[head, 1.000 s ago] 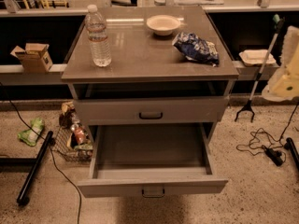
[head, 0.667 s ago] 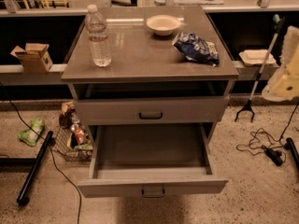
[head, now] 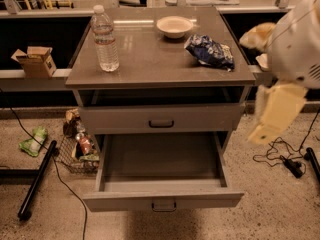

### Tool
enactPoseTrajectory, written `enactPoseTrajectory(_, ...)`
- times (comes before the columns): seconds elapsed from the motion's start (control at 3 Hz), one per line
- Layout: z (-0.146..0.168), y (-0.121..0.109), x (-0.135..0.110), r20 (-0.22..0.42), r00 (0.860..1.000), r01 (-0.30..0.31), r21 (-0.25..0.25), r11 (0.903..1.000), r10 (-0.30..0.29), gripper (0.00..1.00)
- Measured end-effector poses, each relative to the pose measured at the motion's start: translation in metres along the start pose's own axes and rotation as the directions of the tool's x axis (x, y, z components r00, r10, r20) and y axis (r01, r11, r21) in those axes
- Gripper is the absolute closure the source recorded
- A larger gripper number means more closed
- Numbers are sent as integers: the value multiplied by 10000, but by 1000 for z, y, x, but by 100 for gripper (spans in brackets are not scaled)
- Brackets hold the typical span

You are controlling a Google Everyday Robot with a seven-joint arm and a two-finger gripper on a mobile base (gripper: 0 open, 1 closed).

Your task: Close middle drawer

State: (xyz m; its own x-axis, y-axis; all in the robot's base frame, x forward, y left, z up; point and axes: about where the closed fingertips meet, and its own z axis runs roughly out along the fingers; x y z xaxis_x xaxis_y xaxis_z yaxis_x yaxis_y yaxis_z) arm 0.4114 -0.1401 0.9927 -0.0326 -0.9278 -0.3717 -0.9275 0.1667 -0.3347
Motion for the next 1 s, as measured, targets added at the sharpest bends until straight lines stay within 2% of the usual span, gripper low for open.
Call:
enactPoseTrajectory(0.33, 67, 29, 0, 1208, 9910, -380, -1585, 9866, 576, 0)
enactPoseTrajectory(0.67, 128, 57, -6, 2059, 9688, -748, -2886, 9545, 1382, 0)
enactPoseTrajectory(1.0, 183, 84, -13, 2493, 9341, -1377, -4086, 9023, 2555, 0)
